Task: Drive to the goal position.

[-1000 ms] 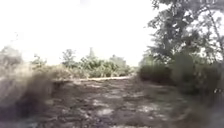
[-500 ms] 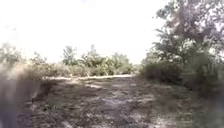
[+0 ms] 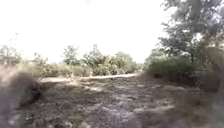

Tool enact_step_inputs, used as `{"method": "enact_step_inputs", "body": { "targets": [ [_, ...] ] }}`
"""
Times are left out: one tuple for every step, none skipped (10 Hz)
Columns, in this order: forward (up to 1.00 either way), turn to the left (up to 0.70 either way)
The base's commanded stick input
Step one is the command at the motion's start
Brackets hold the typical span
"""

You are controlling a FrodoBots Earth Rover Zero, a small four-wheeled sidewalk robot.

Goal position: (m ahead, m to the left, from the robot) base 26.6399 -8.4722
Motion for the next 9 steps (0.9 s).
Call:
{"method": "enact_step_inputs", "body": {
  "targets": [
    [1.00,0.00],
    [1.00,0.00],
    [1.00,0.00],
    [1.00,0.00],
    [1.00,0.00],
    [1.00,0.00],
    [1.00,0.00],
    [1.00,0.00],
    [1.00,0.00]
  ]
}}
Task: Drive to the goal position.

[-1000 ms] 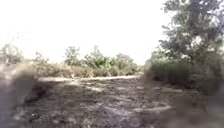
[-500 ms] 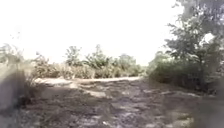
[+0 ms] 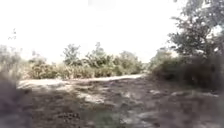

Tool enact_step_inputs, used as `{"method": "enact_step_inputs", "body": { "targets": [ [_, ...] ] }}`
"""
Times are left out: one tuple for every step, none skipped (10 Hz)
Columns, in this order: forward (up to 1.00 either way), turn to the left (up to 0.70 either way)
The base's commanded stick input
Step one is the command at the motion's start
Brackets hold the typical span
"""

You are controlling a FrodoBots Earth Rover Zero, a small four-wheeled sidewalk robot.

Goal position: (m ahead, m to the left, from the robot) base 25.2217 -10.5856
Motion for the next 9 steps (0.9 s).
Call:
{"method": "enact_step_inputs", "body": {
  "targets": [
    [1.00,0.00],
    [1.00,0.00],
    [1.00,0.00],
    [1.00,0.00],
    [1.00,0.00],
    [1.00,0.00],
    [1.00,0.00],
    [1.00,0.00],
    [1.00,0.00]
  ]
}}
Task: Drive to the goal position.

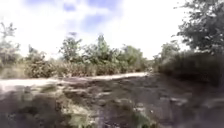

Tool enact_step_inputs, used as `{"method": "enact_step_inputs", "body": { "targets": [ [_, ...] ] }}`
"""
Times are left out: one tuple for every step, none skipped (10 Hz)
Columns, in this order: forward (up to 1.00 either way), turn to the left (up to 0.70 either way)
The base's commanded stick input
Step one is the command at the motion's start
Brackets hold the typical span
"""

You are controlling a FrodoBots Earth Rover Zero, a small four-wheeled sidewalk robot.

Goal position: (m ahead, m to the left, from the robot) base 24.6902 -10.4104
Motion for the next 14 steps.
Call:
{"method": "enact_step_inputs", "body": {
  "targets": [
    [1.00,0.00],
    [1.00,0.00],
    [1.00,0.00],
    [1.00,0.00],
    [1.00,0.00],
    [1.00,0.00],
    [1.00,0.00],
    [1.00,0.00],
    [1.00,0.00],
    [1.00,0.00],
    [1.00,0.00],
    [1.00,0.00],
    [1.00,0.00],
    [1.00,0.00]
  ]
}}
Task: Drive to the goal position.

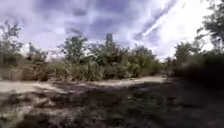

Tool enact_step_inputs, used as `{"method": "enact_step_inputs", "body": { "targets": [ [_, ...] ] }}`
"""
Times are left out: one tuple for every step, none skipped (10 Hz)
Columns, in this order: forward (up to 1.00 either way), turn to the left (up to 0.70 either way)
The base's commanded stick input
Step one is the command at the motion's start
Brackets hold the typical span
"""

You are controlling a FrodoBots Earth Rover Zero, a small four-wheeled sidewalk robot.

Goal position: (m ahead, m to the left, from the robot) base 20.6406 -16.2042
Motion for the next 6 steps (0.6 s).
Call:
{"method": "enact_step_inputs", "body": {
  "targets": [
    [1.00,0.00],
    [1.00,0.00],
    [1.00,0.00],
    [1.00,0.00],
    [1.00,0.00],
    [1.00,0.00]
  ]
}}
